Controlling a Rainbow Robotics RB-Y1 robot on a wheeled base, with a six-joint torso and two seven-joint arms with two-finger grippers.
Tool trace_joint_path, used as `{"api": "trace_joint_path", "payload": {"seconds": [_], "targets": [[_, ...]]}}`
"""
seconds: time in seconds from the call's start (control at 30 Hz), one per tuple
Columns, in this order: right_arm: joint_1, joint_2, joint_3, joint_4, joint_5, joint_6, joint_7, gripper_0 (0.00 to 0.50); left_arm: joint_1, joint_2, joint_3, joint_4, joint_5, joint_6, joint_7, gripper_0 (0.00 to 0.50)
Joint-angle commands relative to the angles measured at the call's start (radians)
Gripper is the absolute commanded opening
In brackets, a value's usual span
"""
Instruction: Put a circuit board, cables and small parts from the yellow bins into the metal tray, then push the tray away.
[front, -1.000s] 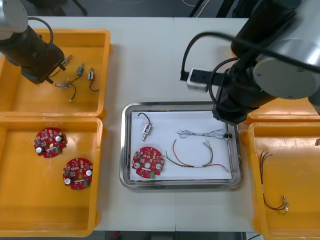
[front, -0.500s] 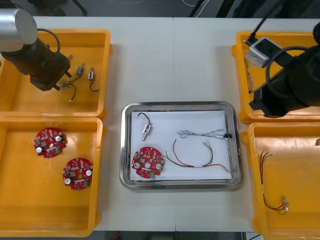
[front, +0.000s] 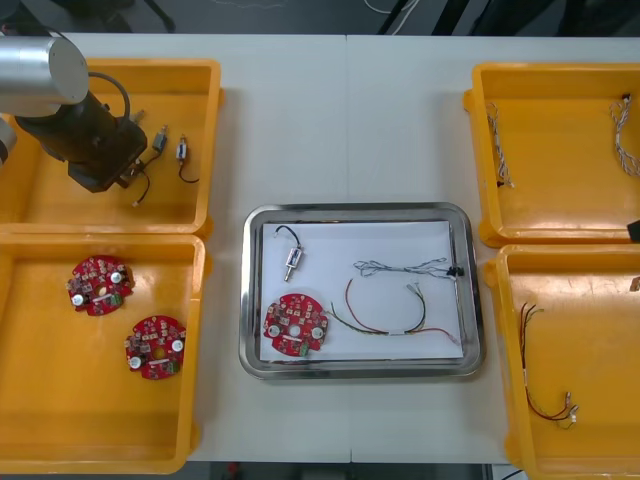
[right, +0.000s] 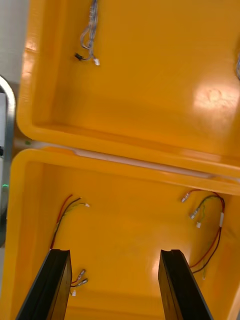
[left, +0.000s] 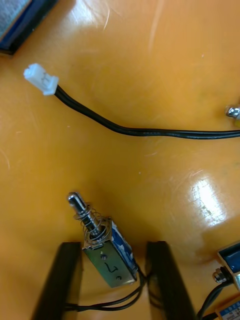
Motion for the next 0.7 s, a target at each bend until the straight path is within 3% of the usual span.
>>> {"api": "trace_joint_path", "payload": {"seconds": [0.03,0.23,0.47,0.7], "targets": [[0.085,-0.039,-0.104,0.002,-0.008,0.003,0.001,0.5,-0.053,-0.013,-0.028,-0.004,0.006,-0.011,-0.027,0.0],[0.139,-0.033,-0.136,0.024,-0.016,0.003,0.002,0.5,-0.053,-0.013,-0.028,-0.004,0.005,-0.012,-0.036,0.0],[0.163,0.032,-0.174,0.051,0.003,0.003,0.013,0.5,-0.053,0.004,-0.028,-0.014,0.008,-0.002,-0.053,0.0],[0.209,0.043,-0.183,0.051,0.003,0.003,0.025,0.5,-0.053,0.065,-0.026,-0.082,0.02,0.098,-0.081,0.0]]}}
